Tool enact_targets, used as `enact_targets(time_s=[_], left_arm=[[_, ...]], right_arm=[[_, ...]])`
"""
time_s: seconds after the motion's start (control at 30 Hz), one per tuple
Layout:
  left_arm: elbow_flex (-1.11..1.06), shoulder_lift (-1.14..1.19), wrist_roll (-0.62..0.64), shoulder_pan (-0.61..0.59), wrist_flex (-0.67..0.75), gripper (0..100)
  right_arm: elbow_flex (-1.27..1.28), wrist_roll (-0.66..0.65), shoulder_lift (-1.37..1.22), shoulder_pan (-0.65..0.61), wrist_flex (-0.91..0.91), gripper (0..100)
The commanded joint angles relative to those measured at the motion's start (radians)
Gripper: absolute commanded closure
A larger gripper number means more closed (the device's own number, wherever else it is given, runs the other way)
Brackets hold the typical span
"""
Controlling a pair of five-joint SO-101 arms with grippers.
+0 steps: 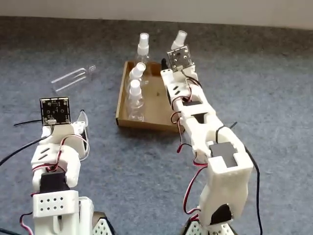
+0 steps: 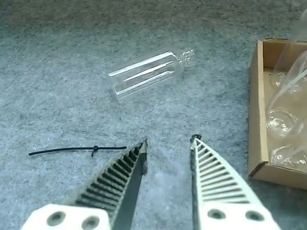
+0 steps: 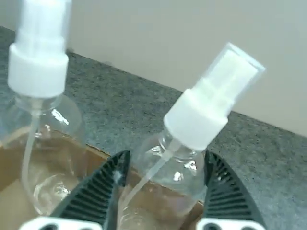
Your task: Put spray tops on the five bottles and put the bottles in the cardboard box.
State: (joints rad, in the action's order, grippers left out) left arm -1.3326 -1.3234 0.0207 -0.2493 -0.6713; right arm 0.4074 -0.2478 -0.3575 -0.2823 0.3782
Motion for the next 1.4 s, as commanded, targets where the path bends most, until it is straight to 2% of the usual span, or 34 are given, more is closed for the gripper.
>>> enact_targets(time_s=[0.0,0.33,0.57,1.3,1.37], left_arm=[[0.008,0.015,0.000,-0.007,0.020,85],[0.008,0.015,0.000,-0.007,0.018,85],[0.008,0.015,0.000,-0.007,0.018,85],[0.008,0.015,0.000,-0.007,0.018,85],[0.008,0.015,0.000,-0.007,0.018,85]], right_arm=[[0.045,-0.012,0.096,0.010,0.010,85.2],[0.062,-0.012,0.104,0.010,0.010,84.9],[0.062,-0.011,0.104,0.010,0.004,71.7],[0.056,-0.011,0.111,0.010,0.001,71.1],[0.056,-0.011,0.111,0.010,0.001,68.3]])
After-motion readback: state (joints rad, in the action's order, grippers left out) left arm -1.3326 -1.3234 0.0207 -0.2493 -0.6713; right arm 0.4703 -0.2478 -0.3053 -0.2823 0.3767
